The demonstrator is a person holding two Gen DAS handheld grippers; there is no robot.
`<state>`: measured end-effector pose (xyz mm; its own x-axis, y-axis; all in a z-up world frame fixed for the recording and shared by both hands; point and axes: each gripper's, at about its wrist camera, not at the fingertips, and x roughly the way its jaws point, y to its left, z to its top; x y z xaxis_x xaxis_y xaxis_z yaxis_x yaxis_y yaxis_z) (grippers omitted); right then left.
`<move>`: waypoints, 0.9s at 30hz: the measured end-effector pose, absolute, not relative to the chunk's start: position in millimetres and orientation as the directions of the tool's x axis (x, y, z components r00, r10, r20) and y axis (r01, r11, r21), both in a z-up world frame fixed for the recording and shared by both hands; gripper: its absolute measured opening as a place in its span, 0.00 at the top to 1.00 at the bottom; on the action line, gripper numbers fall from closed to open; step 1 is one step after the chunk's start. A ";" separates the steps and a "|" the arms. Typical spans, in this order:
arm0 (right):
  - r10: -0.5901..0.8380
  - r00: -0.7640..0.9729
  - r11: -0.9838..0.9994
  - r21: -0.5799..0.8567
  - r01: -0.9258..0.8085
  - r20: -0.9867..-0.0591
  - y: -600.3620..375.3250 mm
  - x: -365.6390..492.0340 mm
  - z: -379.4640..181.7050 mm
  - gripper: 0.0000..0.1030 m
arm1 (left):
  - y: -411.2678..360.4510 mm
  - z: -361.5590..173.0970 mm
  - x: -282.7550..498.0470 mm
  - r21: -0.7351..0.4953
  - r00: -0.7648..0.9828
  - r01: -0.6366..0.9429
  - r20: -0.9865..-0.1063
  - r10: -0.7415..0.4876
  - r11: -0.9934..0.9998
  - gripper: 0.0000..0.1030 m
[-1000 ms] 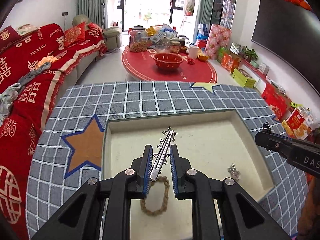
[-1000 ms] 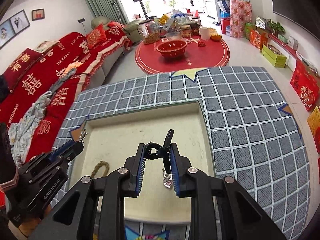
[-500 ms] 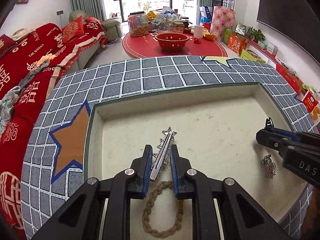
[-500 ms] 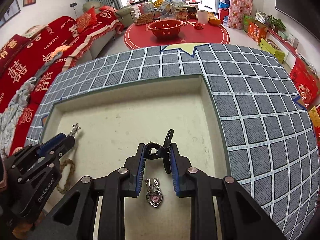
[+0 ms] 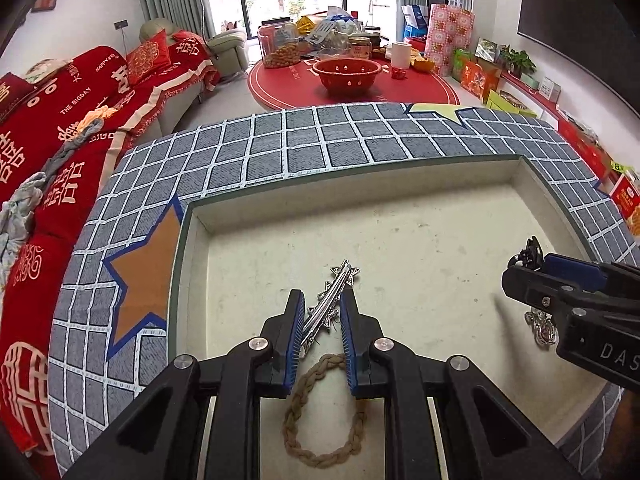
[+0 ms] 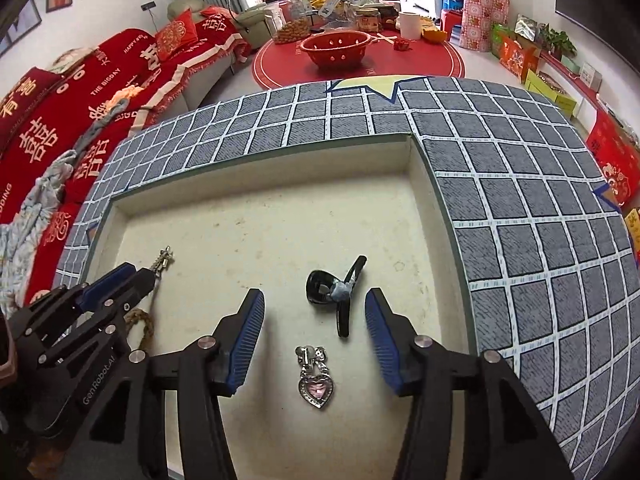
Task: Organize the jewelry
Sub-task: 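Carry both clips over the tray and open both tools to release them, then move both tools back toward the jewelry on the mat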
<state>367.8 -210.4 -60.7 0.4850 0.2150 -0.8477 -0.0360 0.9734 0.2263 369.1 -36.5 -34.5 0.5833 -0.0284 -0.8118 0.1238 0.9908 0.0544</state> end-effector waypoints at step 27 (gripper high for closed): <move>0.273 0.660 0.934 0.357 -0.007 -0.700 -244.3 233.7 18.0 0.00 | 8.5 31.3 252.8 -0.142 0.643 0.110 -0.745 -0.179 0.984 0.00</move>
<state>233.7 -244.3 18.0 0.6598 0.2729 -0.7002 -0.0070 0.9339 0.3574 252.8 8.5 31.3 0.6431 -0.1789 -0.7446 0.1098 0.9838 -0.1416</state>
